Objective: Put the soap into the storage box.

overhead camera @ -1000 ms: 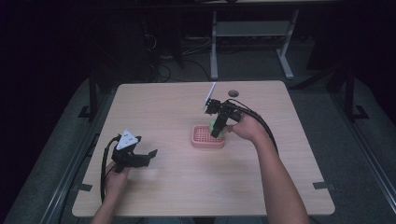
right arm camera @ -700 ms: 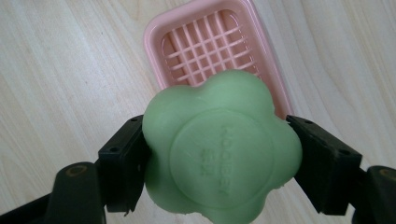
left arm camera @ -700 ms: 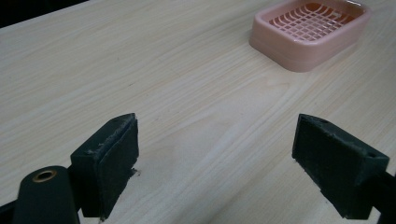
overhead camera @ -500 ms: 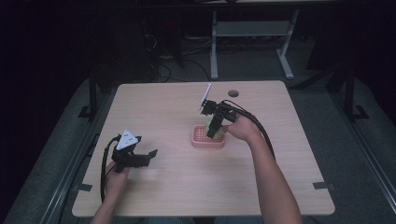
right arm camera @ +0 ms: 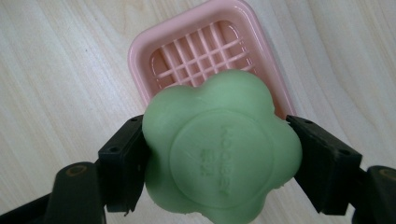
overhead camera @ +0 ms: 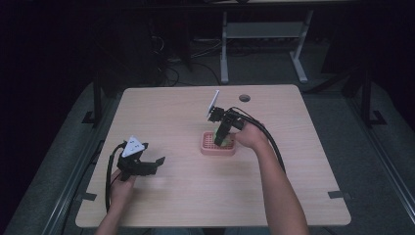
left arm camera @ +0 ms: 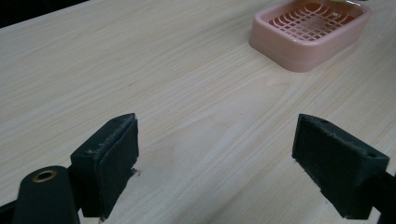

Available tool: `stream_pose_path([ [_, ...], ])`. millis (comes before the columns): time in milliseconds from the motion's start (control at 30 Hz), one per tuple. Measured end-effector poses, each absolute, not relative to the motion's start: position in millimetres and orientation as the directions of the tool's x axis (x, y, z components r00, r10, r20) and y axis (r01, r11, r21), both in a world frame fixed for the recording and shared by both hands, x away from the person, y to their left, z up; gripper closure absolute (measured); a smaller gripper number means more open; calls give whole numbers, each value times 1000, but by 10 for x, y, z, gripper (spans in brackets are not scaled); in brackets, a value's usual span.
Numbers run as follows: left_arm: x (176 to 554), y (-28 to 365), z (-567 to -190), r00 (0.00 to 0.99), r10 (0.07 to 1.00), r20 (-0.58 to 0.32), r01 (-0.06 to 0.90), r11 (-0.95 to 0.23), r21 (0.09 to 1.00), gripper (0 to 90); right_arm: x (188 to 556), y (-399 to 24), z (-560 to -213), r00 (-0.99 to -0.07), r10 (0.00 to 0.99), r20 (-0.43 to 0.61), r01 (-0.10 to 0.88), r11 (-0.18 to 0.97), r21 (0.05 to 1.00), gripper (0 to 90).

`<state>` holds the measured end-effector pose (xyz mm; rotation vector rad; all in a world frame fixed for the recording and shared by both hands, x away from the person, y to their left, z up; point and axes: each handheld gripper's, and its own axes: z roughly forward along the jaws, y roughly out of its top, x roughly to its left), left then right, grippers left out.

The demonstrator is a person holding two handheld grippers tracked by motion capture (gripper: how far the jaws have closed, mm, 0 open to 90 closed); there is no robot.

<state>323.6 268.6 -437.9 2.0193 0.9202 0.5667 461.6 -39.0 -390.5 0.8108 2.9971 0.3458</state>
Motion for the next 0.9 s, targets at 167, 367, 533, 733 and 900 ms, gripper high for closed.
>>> stream_pose_path([
  [167, 3237, 2688, -4379, 629, 776, 54, 404, -386, 829, 144, 4640, -387, -3945, -857, 513, 49, 510, 832, 219, 253],
  [367, 3235, 2685, -4380, 629, 776, 55, 402, -384, 831, 144, 4661, -370, -4004, -851, 522, 56, 521, 826, 218, 254],
  [533, 3237, 2690, -4379, 629, 775, 54, 404, -386, 830, 144, 4668, -349, -4033, -847, 528, 61, 528, 822, 211, 253],
  [733, 3238, 2691, -4379, 630, 775, 54, 405, -386, 829, 144, 4680, -359, -4051, -845, 532, 55, 531, 821, 211, 253],
  [900, 3238, 2689, -4379, 630, 775, 54, 403, -386, 830, 144, 4679, -349, -4056, -844, 534, 53, 532, 820, 213, 253],
])
